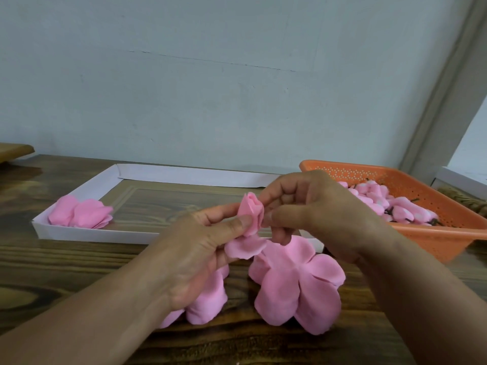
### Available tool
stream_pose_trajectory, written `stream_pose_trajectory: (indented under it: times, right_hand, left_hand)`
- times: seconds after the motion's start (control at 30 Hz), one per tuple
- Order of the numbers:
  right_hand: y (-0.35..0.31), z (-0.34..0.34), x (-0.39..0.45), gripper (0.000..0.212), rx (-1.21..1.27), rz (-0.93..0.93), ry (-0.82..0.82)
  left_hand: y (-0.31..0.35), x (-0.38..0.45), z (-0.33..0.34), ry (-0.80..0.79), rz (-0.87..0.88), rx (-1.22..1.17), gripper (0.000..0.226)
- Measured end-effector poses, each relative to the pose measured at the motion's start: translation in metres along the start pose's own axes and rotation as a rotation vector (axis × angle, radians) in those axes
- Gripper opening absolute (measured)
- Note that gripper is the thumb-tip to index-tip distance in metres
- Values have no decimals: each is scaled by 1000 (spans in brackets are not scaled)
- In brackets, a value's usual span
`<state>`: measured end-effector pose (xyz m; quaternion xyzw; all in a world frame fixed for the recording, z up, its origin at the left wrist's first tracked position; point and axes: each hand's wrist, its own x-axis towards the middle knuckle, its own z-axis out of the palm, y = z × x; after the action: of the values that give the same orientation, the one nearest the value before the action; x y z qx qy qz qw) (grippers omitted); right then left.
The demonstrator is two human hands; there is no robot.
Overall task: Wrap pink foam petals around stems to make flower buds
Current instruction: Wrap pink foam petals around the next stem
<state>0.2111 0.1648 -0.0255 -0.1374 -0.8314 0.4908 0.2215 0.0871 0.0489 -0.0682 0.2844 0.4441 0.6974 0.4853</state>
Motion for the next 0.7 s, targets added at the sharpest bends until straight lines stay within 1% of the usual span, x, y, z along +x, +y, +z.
stream_pose_trajectory:
  times: [0.1,0.2,0.27,0.37,0.47,0.57,0.7]
  right_hand:
    - [3,1,2,14,-25,-29,30]
    - [7,2,3,11,-150,-97,73]
    - [7,1,4,11,-243,-138,105]
    - [8,1,4,13,-184,-125,86]
    - [8,0,3,14,-146,-114,64]
    - [5,3,1,11,-149,-100,79]
    - [1,9,0,6,-174,-102,108]
  left_hand:
    - [0,0,-2,-1,-38,16,31]
    - [1,-1,-3,3,-53,72,32]
    - [3,-2,-3,-2,-57,90,36]
    - [5,-3,-3,-13,-70,115,38]
    - [6,-4,-2,-34,-92,109,28]
    - [8,-7,-1,-55,-99,110,19]
    - [8,-6,0,-53,-100,130,18]
